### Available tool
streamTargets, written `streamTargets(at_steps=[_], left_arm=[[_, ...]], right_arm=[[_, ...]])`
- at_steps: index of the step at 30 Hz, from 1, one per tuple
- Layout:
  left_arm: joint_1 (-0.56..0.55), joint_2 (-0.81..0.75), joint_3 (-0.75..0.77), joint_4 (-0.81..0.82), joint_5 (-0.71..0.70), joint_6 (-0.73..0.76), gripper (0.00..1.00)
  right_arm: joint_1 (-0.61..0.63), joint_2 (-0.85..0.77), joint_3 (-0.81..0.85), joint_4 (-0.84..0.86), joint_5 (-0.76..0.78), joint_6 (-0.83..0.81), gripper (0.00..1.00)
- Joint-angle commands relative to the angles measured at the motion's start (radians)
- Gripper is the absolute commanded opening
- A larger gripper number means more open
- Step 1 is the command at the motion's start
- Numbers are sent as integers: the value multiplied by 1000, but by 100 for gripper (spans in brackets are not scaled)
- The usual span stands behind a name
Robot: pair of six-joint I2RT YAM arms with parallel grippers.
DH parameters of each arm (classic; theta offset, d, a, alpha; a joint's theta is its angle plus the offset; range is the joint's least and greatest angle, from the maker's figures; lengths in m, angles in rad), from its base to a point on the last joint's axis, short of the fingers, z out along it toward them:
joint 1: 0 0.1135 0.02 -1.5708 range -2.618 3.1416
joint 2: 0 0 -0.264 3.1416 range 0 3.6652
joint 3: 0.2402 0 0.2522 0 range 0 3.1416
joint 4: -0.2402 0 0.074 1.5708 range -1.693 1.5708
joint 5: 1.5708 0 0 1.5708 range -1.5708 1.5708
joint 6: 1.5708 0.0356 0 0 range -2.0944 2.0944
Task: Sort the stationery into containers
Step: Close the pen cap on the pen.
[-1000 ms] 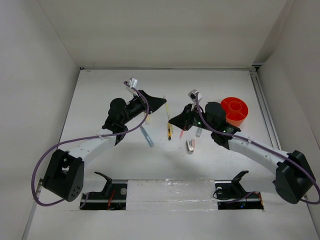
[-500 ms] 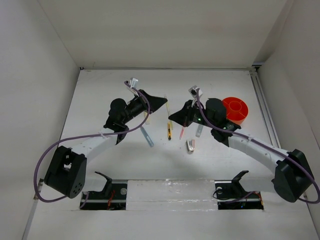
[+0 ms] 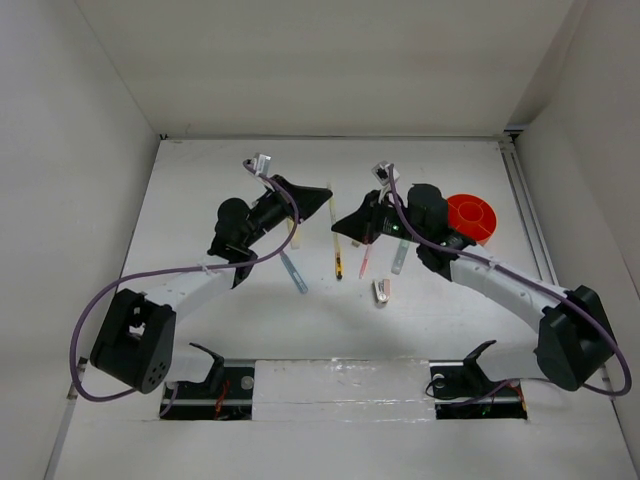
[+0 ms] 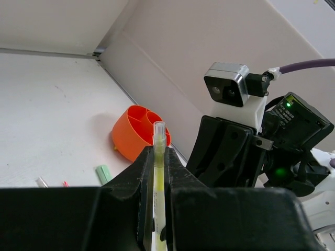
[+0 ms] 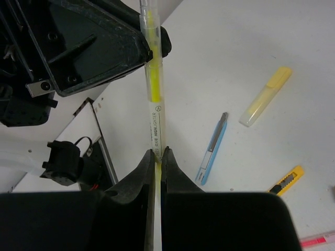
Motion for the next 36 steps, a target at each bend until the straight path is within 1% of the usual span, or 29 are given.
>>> streamTargets(at_steps=[1, 3, 10, 12, 18, 20, 23, 27, 29, 31, 33, 34, 35, 36], left_arm=[[-23, 9, -16, 13, 103, -7, 0], [-23, 9, -27, 22, 103, 2, 0], [-23, 28, -36, 42, 103, 2, 0], [-23, 28, -36, 53, 103, 2, 0], [-41, 28, -45, 53, 103, 34, 0], [-52, 28, -45, 28, 94, 50, 0], [-52, 28, -45, 39, 94, 50, 0], [-52, 2, 22, -77, 80, 60, 0], [-52, -21, 53, -155, 49, 70, 0], [-52, -49, 65, -170, 37, 70, 0], [-52, -73, 74, -187, 8, 51, 8], [-52, -85, 74, -199, 8, 51, 14], [-52, -111, 74, -209, -42, 51, 22], [-52, -122, 74, -223, -56, 39, 32]], right_arm=[[-39, -5, 113, 170, 7, 12, 0], [-39, -5, 137, 150, 7, -1, 0], [-48, -5, 146, 150, -13, -11, 0], [-59, -5, 155, 150, -40, -2, 0], [-94, 4, 188, 150, -85, 7, 0], [-94, 15, 198, 150, -96, 16, 0], [-85, 24, 209, 139, -96, -5, 0], [-39, 35, 209, 107, -86, -175, 0], [-27, 44, 185, 122, -96, -198, 0], [-17, 44, 163, 133, -105, -220, 0], [-8, 44, 151, 133, -105, -244, 0], [-8, 44, 142, 133, -93, -269, 0], [-8, 44, 142, 110, -93, -281, 0], [1, 44, 142, 110, -83, -290, 0]])
